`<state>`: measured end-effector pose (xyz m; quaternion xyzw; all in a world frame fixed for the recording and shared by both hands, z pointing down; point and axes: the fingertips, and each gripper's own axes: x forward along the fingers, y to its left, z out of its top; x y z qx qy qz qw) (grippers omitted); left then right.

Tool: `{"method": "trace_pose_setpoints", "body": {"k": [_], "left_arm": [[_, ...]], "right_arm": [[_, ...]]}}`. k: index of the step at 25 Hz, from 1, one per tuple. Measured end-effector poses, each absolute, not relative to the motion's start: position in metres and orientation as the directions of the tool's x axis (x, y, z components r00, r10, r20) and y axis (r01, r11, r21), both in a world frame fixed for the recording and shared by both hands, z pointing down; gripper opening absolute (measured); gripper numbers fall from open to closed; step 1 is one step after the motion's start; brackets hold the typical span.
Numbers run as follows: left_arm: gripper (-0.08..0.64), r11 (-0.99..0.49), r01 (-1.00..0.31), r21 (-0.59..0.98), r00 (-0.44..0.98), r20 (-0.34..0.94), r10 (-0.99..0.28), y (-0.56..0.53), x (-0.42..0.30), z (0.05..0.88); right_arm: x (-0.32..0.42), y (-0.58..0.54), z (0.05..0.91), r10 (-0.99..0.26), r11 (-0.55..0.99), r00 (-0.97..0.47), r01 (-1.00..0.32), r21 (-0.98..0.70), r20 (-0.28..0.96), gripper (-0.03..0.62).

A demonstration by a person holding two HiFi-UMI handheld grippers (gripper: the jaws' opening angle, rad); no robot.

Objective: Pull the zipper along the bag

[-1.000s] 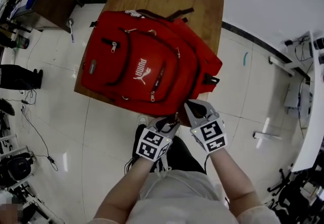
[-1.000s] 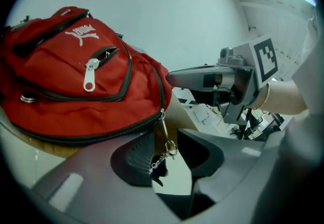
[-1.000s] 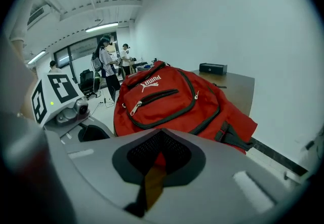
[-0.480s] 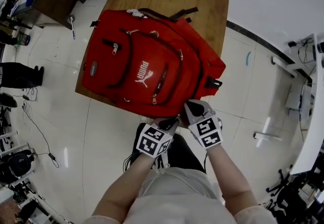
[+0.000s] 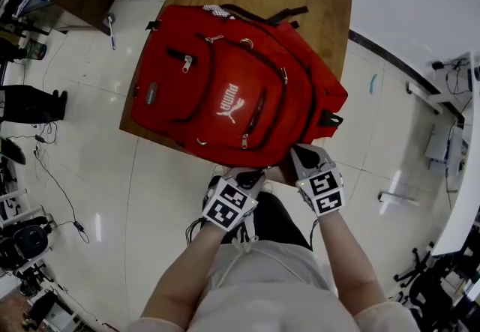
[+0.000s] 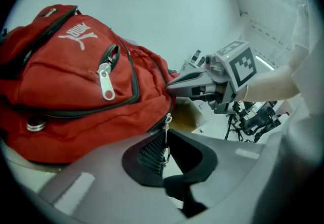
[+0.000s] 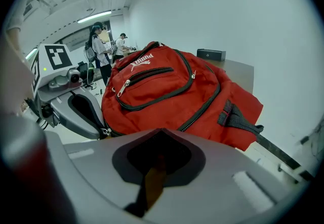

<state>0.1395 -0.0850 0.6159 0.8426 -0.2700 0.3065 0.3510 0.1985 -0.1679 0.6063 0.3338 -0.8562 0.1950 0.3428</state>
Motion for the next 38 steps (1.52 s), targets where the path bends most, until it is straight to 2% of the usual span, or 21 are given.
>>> {"method": "trace_pose_setpoints", "body": {"k": [10, 21, 27, 33, 38], "left_arm": [[0.027, -0.653, -0.657, 0.377, 0.655, 0.714, -0.247, -0.076, 0.084, 0.613], [0.028, -0.742, -0.563, 0.363, 0.683, 0.71, -0.171, -0.079, 0.031, 0.612], [0.03, -0.709, -0.57, 0.415, 0.697, 0.701, -0.15, -0.09, 0.005, 0.609], [0.029, -0.753, -0.546, 0.368, 0.661, 0.742, -0.116, -0.096, -0.012, 0.611], [0.029, -0.729, -0.558, 0.396, 0.681, 0.721, -0.13, -0.103, -0.033, 0.606]], "right_arm": [[0.202, -0.171, 0.608, -0.523, 0.567, -0.411, -0.822, -0.055, 0.747, 0.005], [0.204, -0.171, 0.61, -0.56, 0.455, -0.277, -0.891, 0.01, 0.781, 0.005], [0.206, -0.175, 0.613, -0.537, 0.383, -0.209, -0.924, 0.016, 0.817, 0.005], [0.205, -0.175, 0.617, -0.5, 0.387, -0.149, -0.92, 0.066, 0.853, 0.005], [0.207, -0.176, 0.616, -0.505, 0.384, -0.134, -0.92, 0.083, 0.853, 0.005]]}}
